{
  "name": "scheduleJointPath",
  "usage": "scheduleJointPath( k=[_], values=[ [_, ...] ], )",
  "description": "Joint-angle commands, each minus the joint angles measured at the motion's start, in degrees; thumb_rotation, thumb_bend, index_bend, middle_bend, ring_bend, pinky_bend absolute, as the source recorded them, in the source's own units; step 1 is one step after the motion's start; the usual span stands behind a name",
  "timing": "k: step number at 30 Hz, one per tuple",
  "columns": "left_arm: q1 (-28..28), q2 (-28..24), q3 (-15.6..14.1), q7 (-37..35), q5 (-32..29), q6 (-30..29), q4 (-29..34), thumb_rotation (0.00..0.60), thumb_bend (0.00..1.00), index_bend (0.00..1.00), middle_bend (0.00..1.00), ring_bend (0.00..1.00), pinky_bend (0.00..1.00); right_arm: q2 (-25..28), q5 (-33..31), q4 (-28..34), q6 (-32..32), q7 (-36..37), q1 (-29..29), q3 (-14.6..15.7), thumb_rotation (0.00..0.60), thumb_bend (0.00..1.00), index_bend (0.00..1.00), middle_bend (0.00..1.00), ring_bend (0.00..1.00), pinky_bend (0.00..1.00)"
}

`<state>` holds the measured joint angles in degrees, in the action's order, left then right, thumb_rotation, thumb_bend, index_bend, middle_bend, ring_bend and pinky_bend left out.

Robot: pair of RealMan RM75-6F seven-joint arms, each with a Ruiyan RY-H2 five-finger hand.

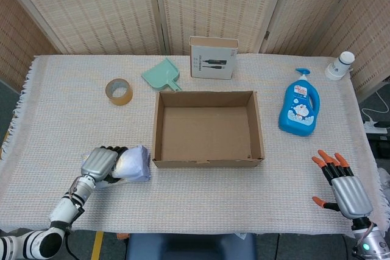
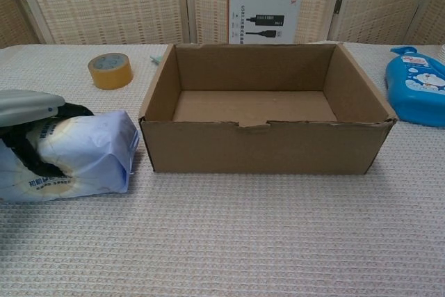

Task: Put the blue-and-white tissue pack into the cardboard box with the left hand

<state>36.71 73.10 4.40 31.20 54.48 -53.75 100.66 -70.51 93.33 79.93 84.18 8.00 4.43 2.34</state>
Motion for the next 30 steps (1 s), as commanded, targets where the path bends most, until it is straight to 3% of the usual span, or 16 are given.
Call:
scheduleJointPath(
  k=[1,8,18,30],
  values=[
    [0.1,-1.1,-0.1,0.4,0.5,-1.2,1.0,0.6,0.25,0.53,0.63,0.52,0.64,0.0,0.0,0.0,0.1,0.0,0.0,0.0,0.6,0.0,0.12,0.0,0.0,0.0],
    [0.6,-6.8,1.1,1.7,0.9,-4.5,4.9,0.6,0.26,0.57,0.67,0.56,0.67,0.2,0.1,0.1,0.2,0.2,0.0,-0.1,0.6,0.0,0.12,0.0,0.0,0.0],
    [4.7,-13.0,5.7,7.7,-2.2,-8.2,10.6,0.6,0.27,0.59,0.69,0.57,0.68,0.0,0.3,-0.3,0.1,1.1,0.2,0.0,0.6,0.0,0.12,0.0,0.0,0.0],
    [12.0,-5.2,11.4,12.1,-1.6,-13.2,11.1,0.6,0.27,0.59,0.68,0.57,0.66,-0.1,-0.5,-2.6,0.2,4.5,0.1,-0.4,0.6,0.0,0.12,0.0,0.0,0.0]
  ],
)
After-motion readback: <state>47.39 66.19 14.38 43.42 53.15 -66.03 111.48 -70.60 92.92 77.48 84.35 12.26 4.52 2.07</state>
